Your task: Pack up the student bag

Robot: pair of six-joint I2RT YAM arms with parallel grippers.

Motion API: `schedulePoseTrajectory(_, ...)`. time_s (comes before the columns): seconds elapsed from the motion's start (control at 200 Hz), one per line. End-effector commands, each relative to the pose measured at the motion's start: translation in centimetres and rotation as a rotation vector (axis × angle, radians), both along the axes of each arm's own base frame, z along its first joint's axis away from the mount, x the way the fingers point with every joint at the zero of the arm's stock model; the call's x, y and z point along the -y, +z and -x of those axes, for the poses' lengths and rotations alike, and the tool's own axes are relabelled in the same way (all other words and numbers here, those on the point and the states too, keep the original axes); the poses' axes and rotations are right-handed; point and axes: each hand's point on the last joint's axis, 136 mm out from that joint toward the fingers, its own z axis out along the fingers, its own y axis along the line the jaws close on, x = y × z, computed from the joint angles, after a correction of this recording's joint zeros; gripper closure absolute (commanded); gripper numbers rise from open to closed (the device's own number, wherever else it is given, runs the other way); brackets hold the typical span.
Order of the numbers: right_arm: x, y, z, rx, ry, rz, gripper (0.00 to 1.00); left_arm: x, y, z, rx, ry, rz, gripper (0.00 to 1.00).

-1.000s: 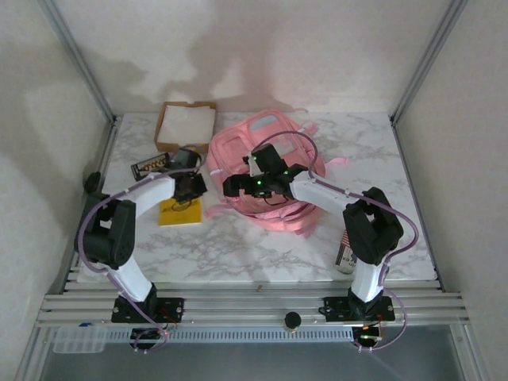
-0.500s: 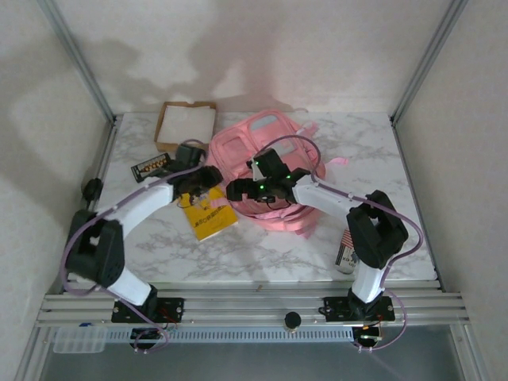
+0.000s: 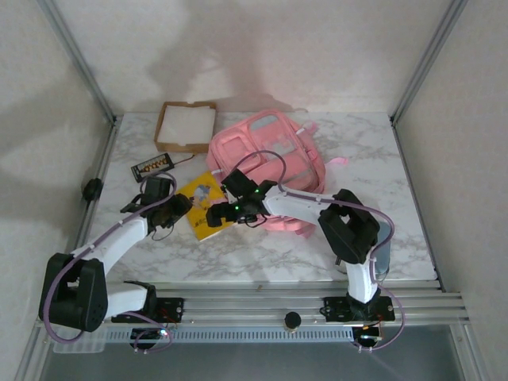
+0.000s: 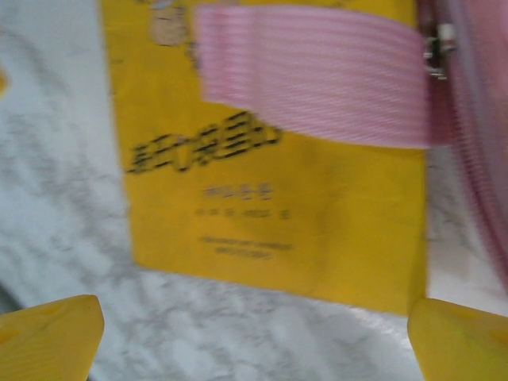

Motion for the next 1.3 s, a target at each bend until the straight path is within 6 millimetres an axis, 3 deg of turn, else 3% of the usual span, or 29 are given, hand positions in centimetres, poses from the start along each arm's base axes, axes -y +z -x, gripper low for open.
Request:
schedulePoseTrajectory(0.0, 0.3, -0.4, -1.8, 0.045, -0.035, 0.066, 0.01, -0.6, 0.5, -0.9, 0.046, 0.037, -0.001, 0.45)
schedulePoseTrajectory(0.14, -0.9, -1.7, -1.7, 0.029, -0.013, 0.07, 0.01, -1.2, -0.7, -0.5, 0.034, 0.057, -0.005, 0.43)
schedulePoseTrajectory(0.361, -5.9, -0.2, 1.1, 0.017, 0.101, -0.042, 0.01, -4.2, -2.7, 0.6, -0.019, 0.115, -0.034, 0.39)
schedulePoseTrajectory(0.441, -7.4, 0.1, 1.6, -0.023, 0.149, -0.093, 0.01, -4.5, -3.5, 0.7, -0.035, 0.105, -0.017, 0.38)
schedulePoseTrajectory(0.616, -5.3, -0.2, -0.9, -0.053, 0.039, -0.108, 0.03, -3.6, -4.7, 1.0, -0.065, 0.045, 0.04, 0.39)
schedulePoseTrajectory(0.736, -5.6, -2.1, -0.8, -0.08, 0.063, -0.058, 0.07, -3.6, -5.1, 1.4, -0.073, 0.042, 0.034, 0.41)
schedulePoseTrajectory(0.871, -6.8, -2.2, -1.3, -0.082, 0.066, -0.082, 0.1, -3.0, -5.7, 1.7, -0.091, 0.02, 0.062, 0.41)
schedulePoseTrajectory(1.137, -9.6, 1.7, -0.2, -0.124, 0.108, -0.245, 0.18, -2.3, -6.1, 2.5, -0.097, -0.003, 0.086, 0.43)
schedulePoseTrajectory(1.292, -9.2, 2.3, -0.5, -0.107, 0.103, -0.221, 0.21, -2.3, -6.1, 2.8, -0.106, -0.009, 0.078, 0.44)
